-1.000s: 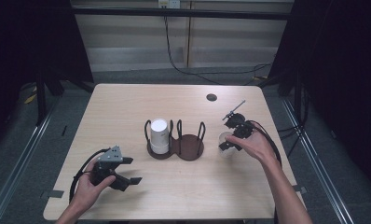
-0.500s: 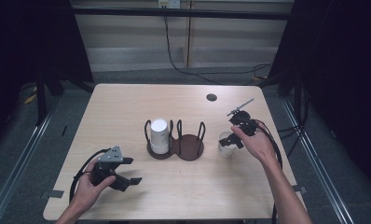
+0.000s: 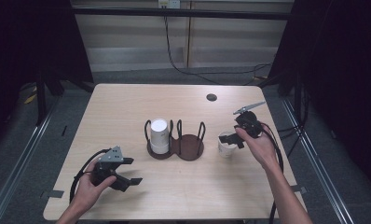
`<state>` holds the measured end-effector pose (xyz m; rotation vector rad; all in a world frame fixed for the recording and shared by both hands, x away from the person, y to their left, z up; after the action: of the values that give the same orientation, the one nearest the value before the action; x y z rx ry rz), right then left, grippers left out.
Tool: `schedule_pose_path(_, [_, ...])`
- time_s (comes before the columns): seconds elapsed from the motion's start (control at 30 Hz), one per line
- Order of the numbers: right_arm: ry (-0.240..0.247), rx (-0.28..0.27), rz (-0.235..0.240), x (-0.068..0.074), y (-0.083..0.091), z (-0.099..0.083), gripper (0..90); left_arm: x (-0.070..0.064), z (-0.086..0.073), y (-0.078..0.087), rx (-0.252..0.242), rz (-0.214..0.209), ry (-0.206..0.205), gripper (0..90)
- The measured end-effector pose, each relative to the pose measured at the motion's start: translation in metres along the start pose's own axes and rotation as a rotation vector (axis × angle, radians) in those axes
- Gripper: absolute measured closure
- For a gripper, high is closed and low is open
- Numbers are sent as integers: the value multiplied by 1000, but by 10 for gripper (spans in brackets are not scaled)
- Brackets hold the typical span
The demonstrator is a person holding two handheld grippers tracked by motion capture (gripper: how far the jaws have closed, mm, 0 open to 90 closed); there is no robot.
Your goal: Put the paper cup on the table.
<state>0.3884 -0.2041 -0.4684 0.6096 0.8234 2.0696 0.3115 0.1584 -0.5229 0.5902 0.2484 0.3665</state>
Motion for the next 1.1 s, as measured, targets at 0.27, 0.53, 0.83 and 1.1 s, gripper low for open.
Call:
schedule_pose_path(0.27, [2, -149, -28, 11, 10, 2, 143, 0, 1, 0, -4, 1, 0, 160])
schedule_pose_path(0.53, [-14, -262, -22, 25, 21, 2, 144, -2, 2, 0, -18, -1, 10, 160])
schedule_pose_path(0.83, [0, -327, -3, 49, 25, -4, 162, -3, 4, 0, -30, 10, 15, 160])
schedule_pose_path(1.1, [13, -377, -5, 70, 26, -14, 160, -5, 5, 2, -40, 10, 4, 160])
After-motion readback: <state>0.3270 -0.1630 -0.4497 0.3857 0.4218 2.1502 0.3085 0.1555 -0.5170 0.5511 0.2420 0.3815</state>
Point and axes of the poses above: each handheld gripper's, and its own axes: y roughly backward along the jaws, z roughly out of its top, x roughly to its left, the point moved 8 cm from there along -y, roughly forward along the jaws, and after that the axes turned 5 degrees about -x, right-handed, at the moved point
